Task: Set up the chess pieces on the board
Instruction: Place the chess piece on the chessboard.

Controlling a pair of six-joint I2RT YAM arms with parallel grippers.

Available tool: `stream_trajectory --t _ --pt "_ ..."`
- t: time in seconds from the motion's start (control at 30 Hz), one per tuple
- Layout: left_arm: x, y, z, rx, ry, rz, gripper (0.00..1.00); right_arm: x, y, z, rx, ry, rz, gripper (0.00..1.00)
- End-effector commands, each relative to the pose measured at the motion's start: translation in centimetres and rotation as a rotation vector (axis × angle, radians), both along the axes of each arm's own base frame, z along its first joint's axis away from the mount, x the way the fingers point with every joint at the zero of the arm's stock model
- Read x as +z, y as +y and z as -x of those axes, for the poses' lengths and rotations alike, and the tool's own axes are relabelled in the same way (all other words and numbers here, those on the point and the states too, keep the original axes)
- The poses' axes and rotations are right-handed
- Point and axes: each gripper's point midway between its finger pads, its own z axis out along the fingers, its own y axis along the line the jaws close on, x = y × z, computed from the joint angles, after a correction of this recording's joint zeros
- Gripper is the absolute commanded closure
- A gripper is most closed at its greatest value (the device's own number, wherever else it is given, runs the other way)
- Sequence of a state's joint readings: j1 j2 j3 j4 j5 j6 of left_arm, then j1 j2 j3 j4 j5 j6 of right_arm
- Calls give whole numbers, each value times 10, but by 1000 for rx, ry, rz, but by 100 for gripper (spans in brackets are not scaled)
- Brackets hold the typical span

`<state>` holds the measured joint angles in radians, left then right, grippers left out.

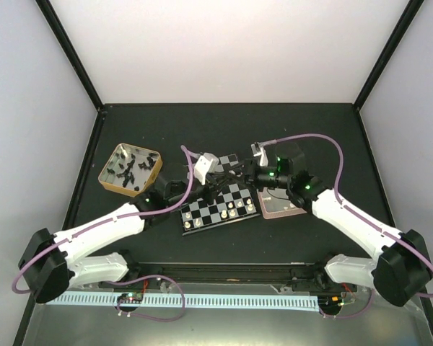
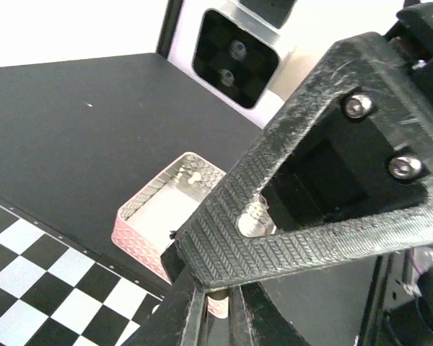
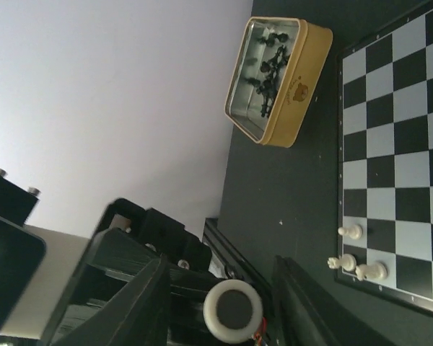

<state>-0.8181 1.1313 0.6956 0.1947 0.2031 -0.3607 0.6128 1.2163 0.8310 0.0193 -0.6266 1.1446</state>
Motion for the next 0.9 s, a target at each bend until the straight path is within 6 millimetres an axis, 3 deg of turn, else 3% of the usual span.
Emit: stream_trajectory --t 0.0,0.1,0.2,0.43,0.47,0.57,0.63,0.77,0.87 --pt "21 -1 18 -114 -62 -36 98 -2 -9 22 117 -130 79 64" --pt "29 1 22 -129 -78 -20 99 1 -13 30 131 -146 70 73" --pt "34 0 25 -154 -87 -11 99 3 -15 33 129 -155 57 75" --pt "40 0 19 -125 -77 9 98 15 -9 35 130 -124 -40 94" --pt "41 2 17 -105 -68 15 96 17 -9 34 119 -115 -61 95" --pt "47 6 11 -57 -51 57 71 29 -9 28 66 -79 -146 98" --pt "52 7 8 -34 -53 99 61 40 -9 23 30 -68 -213 98" --pt "62 8 5 -19 -69 187 57 54 -9 14 -21 -28 -321 98" --pt "68 8 4 -15 -69 220 62 57 -9 10 -42 8 -389 98"
